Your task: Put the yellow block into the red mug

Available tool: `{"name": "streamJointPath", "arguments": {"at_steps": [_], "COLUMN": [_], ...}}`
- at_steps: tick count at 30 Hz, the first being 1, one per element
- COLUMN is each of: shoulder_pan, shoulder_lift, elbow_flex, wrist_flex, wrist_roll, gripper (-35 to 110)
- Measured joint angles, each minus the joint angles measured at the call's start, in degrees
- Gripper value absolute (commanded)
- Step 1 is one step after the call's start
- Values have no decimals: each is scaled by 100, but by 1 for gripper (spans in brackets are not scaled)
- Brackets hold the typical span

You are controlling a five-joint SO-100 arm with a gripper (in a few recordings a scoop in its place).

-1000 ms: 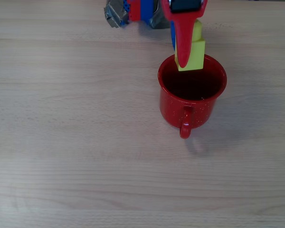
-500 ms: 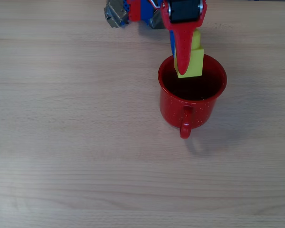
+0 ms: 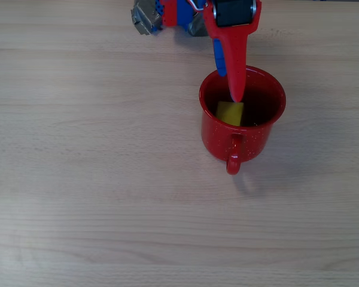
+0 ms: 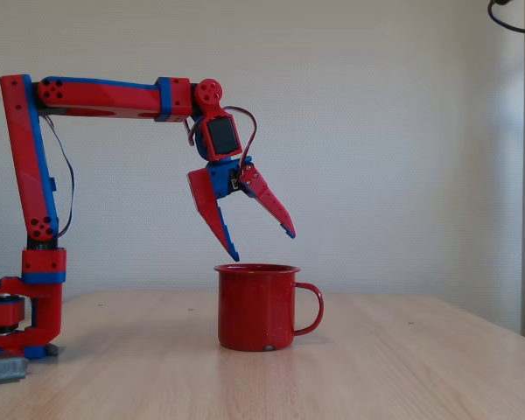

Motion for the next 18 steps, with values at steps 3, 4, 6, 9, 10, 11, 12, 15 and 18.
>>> {"name": "streamJointPath", "arguments": {"at_steps": [3, 4, 6, 9, 10, 11, 12, 15, 18], "shoulder_pan": [0, 0, 0, 0, 0, 0, 0, 0, 26], "shoulder_lift": [0, 0, 0, 0, 0, 0, 0, 0, 53], "elbow_flex": [0, 0, 0, 0, 0, 0, 0, 0, 0], "wrist_flex": [0, 0, 0, 0, 0, 0, 0, 0, 0], "wrist_roll": [0, -9, -123, -193, -220, -316, -325, -334, -439], "gripper": [36, 35, 33, 8, 0, 0, 0, 0, 0]}}
